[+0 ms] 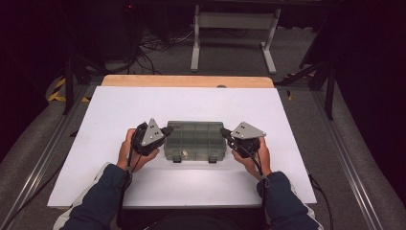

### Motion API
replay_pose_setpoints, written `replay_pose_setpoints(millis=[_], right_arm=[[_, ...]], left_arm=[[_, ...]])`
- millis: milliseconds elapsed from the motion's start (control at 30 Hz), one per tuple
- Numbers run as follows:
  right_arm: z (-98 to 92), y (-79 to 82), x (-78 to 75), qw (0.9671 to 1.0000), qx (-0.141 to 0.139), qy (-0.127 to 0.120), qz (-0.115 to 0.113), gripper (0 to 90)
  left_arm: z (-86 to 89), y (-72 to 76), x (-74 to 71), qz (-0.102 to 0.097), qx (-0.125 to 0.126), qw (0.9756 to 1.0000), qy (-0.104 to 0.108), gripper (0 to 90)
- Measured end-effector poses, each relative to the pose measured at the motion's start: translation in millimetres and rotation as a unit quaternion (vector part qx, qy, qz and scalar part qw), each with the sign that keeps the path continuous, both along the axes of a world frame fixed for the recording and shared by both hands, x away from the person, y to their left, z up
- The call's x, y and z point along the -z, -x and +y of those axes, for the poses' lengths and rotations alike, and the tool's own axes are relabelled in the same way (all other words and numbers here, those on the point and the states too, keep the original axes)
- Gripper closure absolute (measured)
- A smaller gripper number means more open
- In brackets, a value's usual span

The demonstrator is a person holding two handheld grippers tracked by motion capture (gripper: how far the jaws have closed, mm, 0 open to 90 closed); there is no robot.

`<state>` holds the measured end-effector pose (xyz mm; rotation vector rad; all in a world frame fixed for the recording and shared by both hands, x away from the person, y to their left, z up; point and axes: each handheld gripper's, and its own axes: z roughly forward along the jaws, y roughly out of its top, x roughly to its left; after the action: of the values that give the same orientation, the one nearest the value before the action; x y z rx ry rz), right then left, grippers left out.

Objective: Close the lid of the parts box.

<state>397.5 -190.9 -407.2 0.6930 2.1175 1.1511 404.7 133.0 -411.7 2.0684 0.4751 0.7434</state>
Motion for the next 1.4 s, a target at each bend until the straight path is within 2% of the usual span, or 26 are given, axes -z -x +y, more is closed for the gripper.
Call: replay_pose_setpoints(millis=[267, 333, 567, 933, 1233, 1400], right_arm=[[4.7, 9.6, 5.5, 0.9998, -0.019, 0.005, 0.009, 89.5], [7.2, 14.0, 7.7, 0.9995, -0.030, 0.004, 0.009, 89.5], [10.3, 20.2, 13.3, 0.9988, -0.044, 0.004, 0.022, 89.4], [13.3, 26.2, 19.5, 0.9981, -0.053, 0.015, 0.028, 89.0], [15.5, 26.4, 22.0, 0.9978, -0.056, 0.022, 0.029, 88.8], [15.5, 25.5, 23.4, 0.9978, -0.056, 0.022, 0.030, 89.0]], left_arm=[[-1.3, 8.7, 2.0, 0.003, 0.022, 0.9997, -0.004, 87.6], [0.5, 9.9, 3.4, 0.017, 0.035, 0.9991, 0.016, 87.5], [2.3, 15.5, 6.0, 0.023, 0.044, 0.9986, 0.019, 87.4], [-2.5, 26.4, 16.8, 0.029, 0.063, 0.9975, -0.012, 87.2], [-3.6, 27.5, 23.0, 0.035, 0.065, 0.9970, -0.026, 87.1], [-2.6, 25.8, 24.5, 0.035, 0.068, 0.9969, -0.022, 87.5]])
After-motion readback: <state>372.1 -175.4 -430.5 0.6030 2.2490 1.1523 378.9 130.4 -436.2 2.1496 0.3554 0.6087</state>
